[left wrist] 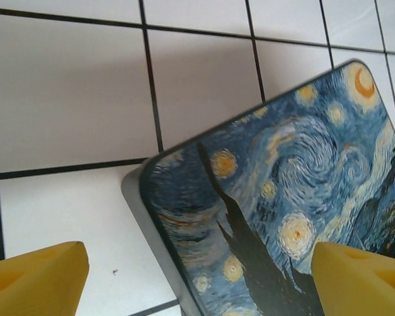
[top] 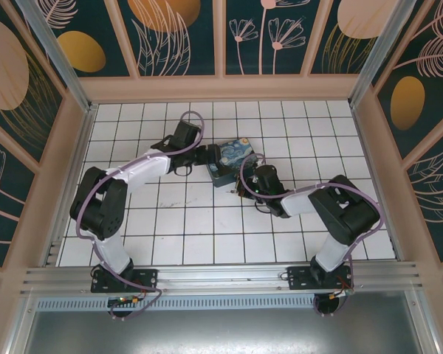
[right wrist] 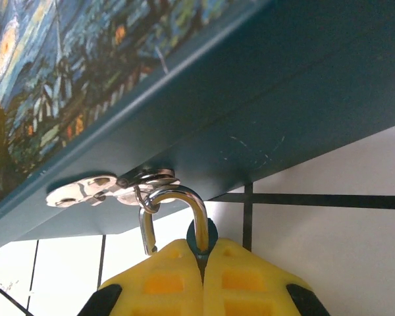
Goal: Unlock a padlock with a key
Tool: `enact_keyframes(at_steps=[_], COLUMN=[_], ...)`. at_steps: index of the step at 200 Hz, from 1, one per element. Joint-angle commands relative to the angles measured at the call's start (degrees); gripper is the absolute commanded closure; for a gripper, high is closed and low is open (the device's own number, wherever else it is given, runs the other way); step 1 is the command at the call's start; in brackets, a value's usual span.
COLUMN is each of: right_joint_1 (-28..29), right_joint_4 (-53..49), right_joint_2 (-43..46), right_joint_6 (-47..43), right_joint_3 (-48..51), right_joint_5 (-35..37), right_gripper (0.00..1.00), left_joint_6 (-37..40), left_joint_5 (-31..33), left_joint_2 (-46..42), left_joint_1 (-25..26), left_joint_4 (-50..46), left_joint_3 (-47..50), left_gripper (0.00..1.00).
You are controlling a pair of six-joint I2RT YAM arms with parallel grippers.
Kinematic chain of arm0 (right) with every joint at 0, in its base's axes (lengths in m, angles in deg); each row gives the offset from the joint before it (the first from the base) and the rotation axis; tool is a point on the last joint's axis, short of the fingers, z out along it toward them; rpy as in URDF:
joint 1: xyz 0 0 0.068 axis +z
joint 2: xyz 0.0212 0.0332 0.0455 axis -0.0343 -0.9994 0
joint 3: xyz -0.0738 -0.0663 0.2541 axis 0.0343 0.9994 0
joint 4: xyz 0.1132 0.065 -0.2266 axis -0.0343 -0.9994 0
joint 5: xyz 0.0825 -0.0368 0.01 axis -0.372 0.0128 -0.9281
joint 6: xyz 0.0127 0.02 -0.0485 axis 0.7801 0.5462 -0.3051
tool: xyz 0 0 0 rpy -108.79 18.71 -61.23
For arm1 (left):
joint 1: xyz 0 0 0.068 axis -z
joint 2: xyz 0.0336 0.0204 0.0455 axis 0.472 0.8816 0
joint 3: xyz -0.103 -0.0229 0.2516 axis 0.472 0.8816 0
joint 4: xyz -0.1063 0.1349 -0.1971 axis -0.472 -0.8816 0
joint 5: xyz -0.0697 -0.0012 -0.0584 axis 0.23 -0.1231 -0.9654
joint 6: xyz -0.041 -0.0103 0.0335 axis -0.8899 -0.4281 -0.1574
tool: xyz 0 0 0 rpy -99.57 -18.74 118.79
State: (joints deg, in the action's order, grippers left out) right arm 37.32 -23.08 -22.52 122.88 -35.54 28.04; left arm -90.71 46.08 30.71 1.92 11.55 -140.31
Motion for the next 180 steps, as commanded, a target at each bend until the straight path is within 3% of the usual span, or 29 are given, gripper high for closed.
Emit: enact_keyframes(at_steps=[1,100,148,180], right_joint_1=[-0.2,-3.7,-11.0,-12.0], right_joint_4=[-4.9,-0.6,4.1,3.8], right_joint_2=[1.0,3.0,2.2,-0.2], right_joint_6=[2.0,6.6,7.5,7.2], right_joint_3=[1.6,3.6,3.5,0.3], right_joint_5=[2.7,-2.9,-9.1,-11.3], right_gripper=[1.00,1.00,1.00,1.00], left_joint_6=[3.3,7.4,9.8,10.6], left_joint_5=[5.0,14.2,17.2,17.4], left_joint_2=[1.5,7.3,10.2,12.2], left_joint_1=[1.4,6.4,7.2,7.7], left_joint_4=[-3.1,-5.9,-7.8,-8.4], left_joint_3=[-1.5,0.9,0.3,-0.7], left_gripper=[0.13,0.21,0.28,0.33])
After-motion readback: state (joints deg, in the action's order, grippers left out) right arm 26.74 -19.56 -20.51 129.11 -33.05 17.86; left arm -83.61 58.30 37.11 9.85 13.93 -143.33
